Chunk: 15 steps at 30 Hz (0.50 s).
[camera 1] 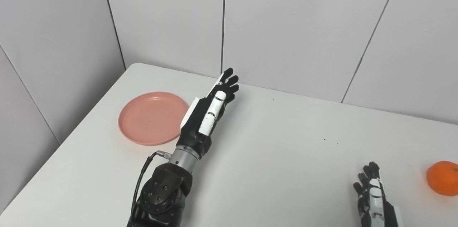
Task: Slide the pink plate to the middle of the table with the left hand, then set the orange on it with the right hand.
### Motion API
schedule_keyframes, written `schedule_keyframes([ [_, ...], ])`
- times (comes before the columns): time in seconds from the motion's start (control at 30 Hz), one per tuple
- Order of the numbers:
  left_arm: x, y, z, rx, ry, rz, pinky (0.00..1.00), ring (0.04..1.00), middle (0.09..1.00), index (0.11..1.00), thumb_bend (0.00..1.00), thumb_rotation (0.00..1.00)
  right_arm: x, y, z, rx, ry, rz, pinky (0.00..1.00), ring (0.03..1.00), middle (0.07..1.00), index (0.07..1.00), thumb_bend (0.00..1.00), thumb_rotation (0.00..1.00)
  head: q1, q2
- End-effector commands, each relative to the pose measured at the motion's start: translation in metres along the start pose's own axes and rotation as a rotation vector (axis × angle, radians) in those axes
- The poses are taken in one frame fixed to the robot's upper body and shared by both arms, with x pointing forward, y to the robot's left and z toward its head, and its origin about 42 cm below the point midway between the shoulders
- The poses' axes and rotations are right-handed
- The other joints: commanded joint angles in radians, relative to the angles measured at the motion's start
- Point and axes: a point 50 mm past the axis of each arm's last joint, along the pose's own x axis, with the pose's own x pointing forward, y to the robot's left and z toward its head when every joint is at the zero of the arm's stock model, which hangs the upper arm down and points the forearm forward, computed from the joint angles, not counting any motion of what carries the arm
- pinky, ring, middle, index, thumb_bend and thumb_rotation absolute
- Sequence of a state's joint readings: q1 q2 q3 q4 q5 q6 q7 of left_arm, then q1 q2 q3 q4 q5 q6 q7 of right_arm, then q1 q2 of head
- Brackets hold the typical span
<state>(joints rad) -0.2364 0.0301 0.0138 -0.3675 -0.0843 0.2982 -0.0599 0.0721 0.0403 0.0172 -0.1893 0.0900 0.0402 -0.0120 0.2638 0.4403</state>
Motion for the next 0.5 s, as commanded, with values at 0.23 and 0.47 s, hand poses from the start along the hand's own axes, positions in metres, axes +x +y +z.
schedule_keyframes([
  [0.23, 0.022, 0.038, 0.029, -0.026, -0.110, 0.077, 0.95, 0.939, 0.948, 0.936, 0.42, 1.00, 0.003, 0.000, 0.010, 0.008, -0.052, 0.009, 1.00, 1.000, 1.000, 1.000, 0.15, 1.00, 0.008, 0.003],
  [0.47, 0.027, 0.063, 0.041, 0.000, -0.117, 0.130, 0.96, 0.948, 0.954, 0.934, 0.38, 1.00, 0.003, -0.001, 0.009, 0.014, -0.055, 0.020, 1.00, 1.000, 1.000, 1.000, 0.15, 1.00, 0.014, 0.001],
])
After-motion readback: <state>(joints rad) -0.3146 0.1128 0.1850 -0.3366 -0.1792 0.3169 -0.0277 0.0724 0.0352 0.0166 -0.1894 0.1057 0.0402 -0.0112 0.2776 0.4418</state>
